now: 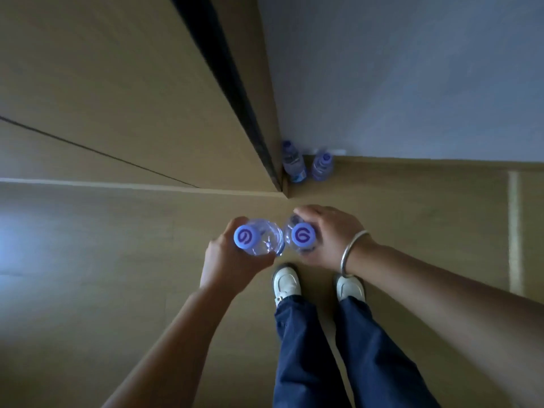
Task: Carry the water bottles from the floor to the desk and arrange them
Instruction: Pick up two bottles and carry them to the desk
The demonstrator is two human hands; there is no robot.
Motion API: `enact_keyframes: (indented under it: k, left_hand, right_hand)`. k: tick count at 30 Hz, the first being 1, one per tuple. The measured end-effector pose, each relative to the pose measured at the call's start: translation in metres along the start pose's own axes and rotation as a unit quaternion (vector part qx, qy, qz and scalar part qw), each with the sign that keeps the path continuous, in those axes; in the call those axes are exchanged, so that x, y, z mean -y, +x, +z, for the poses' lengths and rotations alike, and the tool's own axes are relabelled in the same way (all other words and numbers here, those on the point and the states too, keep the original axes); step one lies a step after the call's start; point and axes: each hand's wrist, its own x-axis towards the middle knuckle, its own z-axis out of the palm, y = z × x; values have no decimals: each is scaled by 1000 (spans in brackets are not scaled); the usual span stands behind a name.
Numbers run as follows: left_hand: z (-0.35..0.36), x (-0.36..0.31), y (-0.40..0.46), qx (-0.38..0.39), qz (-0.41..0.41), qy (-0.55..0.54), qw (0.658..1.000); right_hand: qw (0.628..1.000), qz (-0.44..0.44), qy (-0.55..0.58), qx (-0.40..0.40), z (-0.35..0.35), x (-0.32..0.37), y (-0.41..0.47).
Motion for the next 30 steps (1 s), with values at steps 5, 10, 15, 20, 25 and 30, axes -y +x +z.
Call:
enact_keyframes:
  k: [5, 10, 15, 20, 25, 30]
  left_hand:
    - [-81, -8, -116, -102, -78, -103, 986]
    - [-166, -9, -213, -204, -111, -109, 966]
    - [-239, 9, -282, -287, -184, -47, 939]
    - [-302, 58, -352, -341, -245, -35, 907]
    - [-353, 113, -412, -383, -292, -54, 875]
    - [-393, 154, -453, -414, -312, -63, 852]
  right_hand:
    - [995, -93, -33, 13, -62, 113, -44]
    - [976, -204, -66, 25, -95, 239, -78]
    - [931, -330, -150, 32, -85, 359, -100]
    - [895, -399, -184, 75, -44, 469, -124]
    - [869, -440, -179, 136, 10, 551, -142]
    - [862, -449, -139, 187, 47, 615, -146]
